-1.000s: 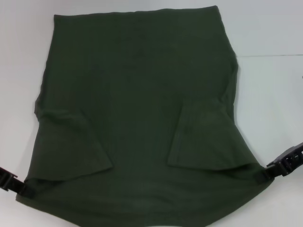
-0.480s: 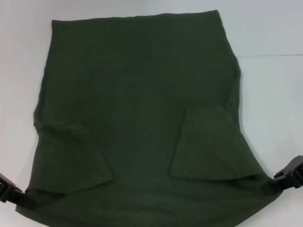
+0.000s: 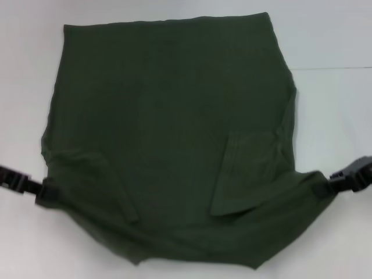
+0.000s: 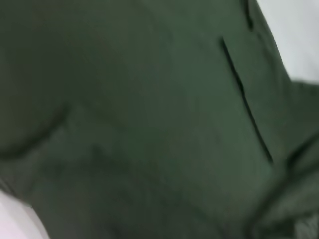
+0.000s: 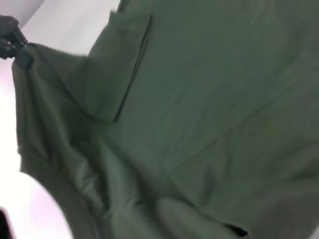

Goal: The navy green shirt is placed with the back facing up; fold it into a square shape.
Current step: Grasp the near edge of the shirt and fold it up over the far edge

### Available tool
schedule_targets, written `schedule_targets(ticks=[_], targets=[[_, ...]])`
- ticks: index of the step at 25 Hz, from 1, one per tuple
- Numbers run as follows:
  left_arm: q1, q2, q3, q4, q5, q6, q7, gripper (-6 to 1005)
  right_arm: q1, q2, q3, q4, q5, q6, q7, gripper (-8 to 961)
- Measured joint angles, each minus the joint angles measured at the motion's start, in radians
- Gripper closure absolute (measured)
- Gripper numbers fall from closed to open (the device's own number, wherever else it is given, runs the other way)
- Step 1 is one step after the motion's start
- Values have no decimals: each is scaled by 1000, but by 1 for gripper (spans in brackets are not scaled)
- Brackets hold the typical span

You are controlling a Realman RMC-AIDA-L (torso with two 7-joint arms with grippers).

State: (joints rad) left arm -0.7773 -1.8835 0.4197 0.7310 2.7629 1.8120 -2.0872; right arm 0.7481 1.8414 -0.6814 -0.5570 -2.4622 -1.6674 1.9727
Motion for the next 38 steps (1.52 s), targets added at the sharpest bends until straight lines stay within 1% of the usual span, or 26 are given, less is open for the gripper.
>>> schedule_targets(ticks=[3, 6, 8, 13, 18, 21, 23, 26, 33, 36, 38], targets=[[-5, 4, -41, -3, -45, -46, -17, 962, 11, 4, 52, 0, 1, 45, 18, 878], [-6, 5, -45, -5, -91, -100, -37, 962, 23, 7, 107, 2, 5, 92, 41, 879], [-6, 5, -45, -6, -116, -156, -56, 962, 31, 12, 124, 8, 20, 125, 53, 879], [-6, 4, -45, -34, -172, -285, -69, 962, 46, 37, 124, 5, 56, 214, 88, 880], [0, 1, -44, -63, -266, -398, -58, 962, 52, 52, 121, 10, 93, 317, 99, 880], [2, -3, -40, -90, -311, -461, -38, 962, 52, 68, 118, 12, 118, 392, 99, 881], [1, -9, -40, -99, -329, -503, -28, 962, 53, 78, 117, 9, 133, 437, 97, 881], [-1, -25, -38, -107, -362, -583, -6, 961, 59, 88, 114, 11, 151, 502, 90, 881], [-9, -63, -38, -130, -468, -734, 94, 961, 79, 129, 106, 13, 177, 672, 58, 881], [-12, -74, -38, -149, -512, -786, 136, 961, 89, 146, 101, 16, 195, 726, 39, 881], [-17, -81, -38, -166, -537, -817, 170, 961, 95, 163, 100, 17, 199, 773, 27, 882]])
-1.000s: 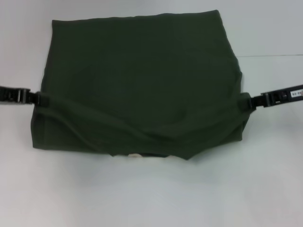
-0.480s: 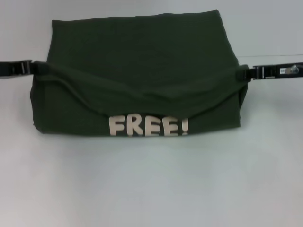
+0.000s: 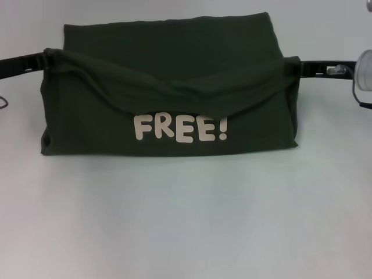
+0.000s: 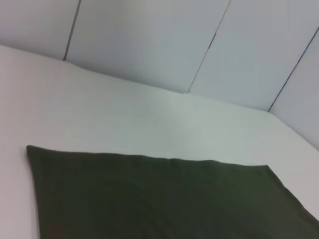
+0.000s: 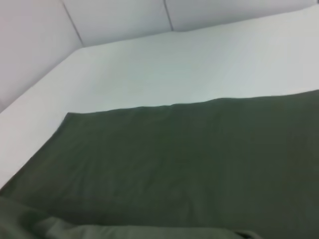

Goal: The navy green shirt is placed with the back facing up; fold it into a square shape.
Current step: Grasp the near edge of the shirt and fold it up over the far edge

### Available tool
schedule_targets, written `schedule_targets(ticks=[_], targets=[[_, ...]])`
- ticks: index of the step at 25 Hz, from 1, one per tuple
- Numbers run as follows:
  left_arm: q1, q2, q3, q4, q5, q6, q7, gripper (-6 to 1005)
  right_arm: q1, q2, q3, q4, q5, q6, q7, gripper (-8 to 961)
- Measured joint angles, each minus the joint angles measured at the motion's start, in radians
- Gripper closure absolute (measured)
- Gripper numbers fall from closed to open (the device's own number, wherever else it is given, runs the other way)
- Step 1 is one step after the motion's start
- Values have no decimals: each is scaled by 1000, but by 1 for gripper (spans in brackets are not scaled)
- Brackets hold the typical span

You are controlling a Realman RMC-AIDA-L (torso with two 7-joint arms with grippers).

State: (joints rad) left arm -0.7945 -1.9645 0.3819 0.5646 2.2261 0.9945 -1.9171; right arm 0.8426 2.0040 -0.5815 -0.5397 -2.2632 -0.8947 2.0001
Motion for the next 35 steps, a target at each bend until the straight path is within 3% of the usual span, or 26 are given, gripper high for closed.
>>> schedule_targets(ticks=[7, 14, 24, 31, 35], targets=[[-10, -38, 0, -38, -86, -119, 113, 961, 20, 53, -1, 32, 74, 184, -123, 882], [-28, -70, 2, -68, -137, -215, 201, 961, 38, 79, -3, 76, 149, 311, -247, 882], [-42, -83, 2, -112, -235, -307, 295, 962, 57, 84, -3, 143, 333, 414, -447, 881], [-54, -113, 2, -137, -304, -393, 407, 961, 83, 87, -3, 182, 353, 480, -500, 880], [-55, -117, 2, -149, -341, -404, 453, 951, 87, 87, -3, 191, 377, 483, -533, 879]])
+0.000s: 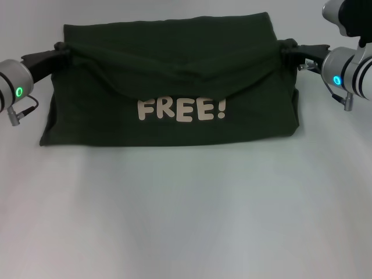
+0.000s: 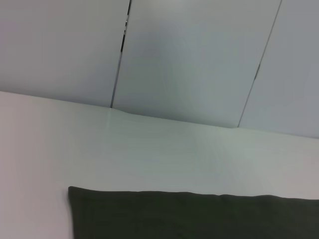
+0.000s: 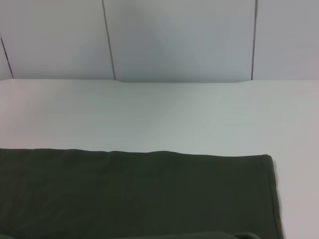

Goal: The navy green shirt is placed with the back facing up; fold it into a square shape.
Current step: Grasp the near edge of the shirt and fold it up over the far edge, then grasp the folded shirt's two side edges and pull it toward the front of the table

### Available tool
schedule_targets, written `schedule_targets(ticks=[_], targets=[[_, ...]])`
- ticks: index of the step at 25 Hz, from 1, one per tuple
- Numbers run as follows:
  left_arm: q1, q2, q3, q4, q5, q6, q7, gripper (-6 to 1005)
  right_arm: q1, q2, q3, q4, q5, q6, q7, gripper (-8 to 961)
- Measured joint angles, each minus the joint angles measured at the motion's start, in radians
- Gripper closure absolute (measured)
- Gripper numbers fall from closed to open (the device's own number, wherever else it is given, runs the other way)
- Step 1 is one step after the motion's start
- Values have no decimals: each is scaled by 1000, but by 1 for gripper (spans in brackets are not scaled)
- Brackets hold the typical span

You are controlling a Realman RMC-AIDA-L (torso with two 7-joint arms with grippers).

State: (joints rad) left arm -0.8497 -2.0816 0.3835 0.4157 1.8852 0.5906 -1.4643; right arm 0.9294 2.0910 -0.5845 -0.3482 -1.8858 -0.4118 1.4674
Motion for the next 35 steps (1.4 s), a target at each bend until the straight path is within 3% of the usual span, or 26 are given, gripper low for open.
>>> schedule_targets(ticks=[9, 14, 22, 27, 30, 32, 35], targets=[[-7, -5, 5, -16, -6, -35, 44, 919, 0, -1, 0, 8, 8, 39, -4, 878], [-11, -15, 4, -21, -8, -109, 44, 902, 4, -3, 0, 13, 11, 69, -7, 674], [0, -11, 2, -7, -50, -143, 47, 648, 4, -13, 1, 9, 11, 85, -2, 340], [46, 42, 30, -4, -48, -34, -52, 434, -27, -54, 2, 4, 13, -14, 87, 172], [106, 113, 102, 2, -46, 197, -198, 362, -66, -100, 1, -2, 13, -177, 179, 113], [131, 144, 134, 13, -38, 334, -255, 314, -98, -127, 1, -11, 10, -300, 227, 74], [172, 155, 157, 90, 34, 495, -332, 289, -151, -152, -10, -50, 6, -474, 278, 34]])
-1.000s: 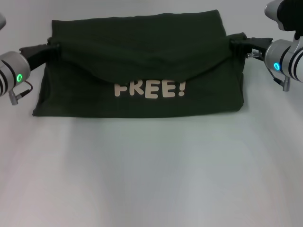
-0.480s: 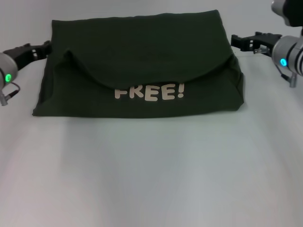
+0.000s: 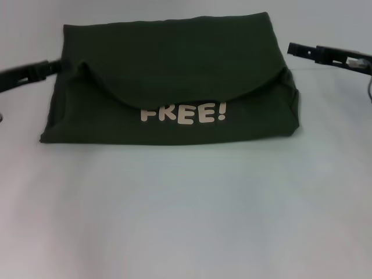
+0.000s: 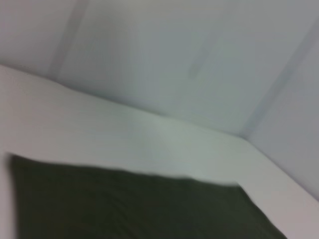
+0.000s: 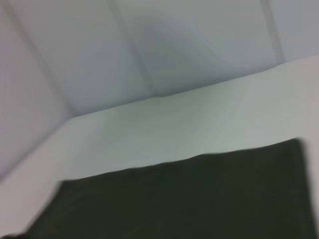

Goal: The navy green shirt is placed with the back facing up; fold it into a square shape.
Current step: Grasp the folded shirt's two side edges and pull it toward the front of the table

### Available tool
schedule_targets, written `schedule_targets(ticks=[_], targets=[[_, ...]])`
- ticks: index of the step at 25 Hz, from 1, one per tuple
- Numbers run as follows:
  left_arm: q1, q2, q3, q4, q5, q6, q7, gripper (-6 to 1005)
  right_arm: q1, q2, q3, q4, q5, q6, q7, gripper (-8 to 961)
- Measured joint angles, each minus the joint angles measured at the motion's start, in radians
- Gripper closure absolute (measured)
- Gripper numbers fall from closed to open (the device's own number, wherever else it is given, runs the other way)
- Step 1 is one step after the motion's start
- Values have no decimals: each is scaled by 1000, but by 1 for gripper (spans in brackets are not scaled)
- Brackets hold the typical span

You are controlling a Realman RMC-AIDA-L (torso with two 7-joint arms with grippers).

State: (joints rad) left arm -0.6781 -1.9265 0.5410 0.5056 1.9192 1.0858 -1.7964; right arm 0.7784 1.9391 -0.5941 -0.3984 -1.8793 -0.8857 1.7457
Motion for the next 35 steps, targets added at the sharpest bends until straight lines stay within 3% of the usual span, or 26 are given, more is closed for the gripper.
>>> schedule_targets(ticks=[4, 7, 8, 12, 17, 28, 35], targets=[[30, -4, 38, 105, 132, 122, -114, 288, -69, -35, -58, -67, -1, -181, 75, 36], [31, -1, 45, 127, 190, 160, -145, 289, -105, -69, -100, -90, -2, -261, 124, 38], [31, 2, 47, 141, 230, 185, -164, 289, -122, -89, -117, -97, -9, -302, 142, 38], [11, 5, 50, 189, 362, 200, -218, 290, -131, -104, -128, -102, -51, -328, 149, 39], [-23, 6, 52, 191, 458, 149, -252, 289, -116, -109, -121, -104, -136, -317, 151, 40], [-91, 2, 92, 93, 619, -37, -345, 290, -105, -109, -127, -106, -147, -313, 152, 42], [-90, -31, 165, 75, 672, -147, -356, 293, -102, -110, -128, -106, -149, -316, 153, 44]])
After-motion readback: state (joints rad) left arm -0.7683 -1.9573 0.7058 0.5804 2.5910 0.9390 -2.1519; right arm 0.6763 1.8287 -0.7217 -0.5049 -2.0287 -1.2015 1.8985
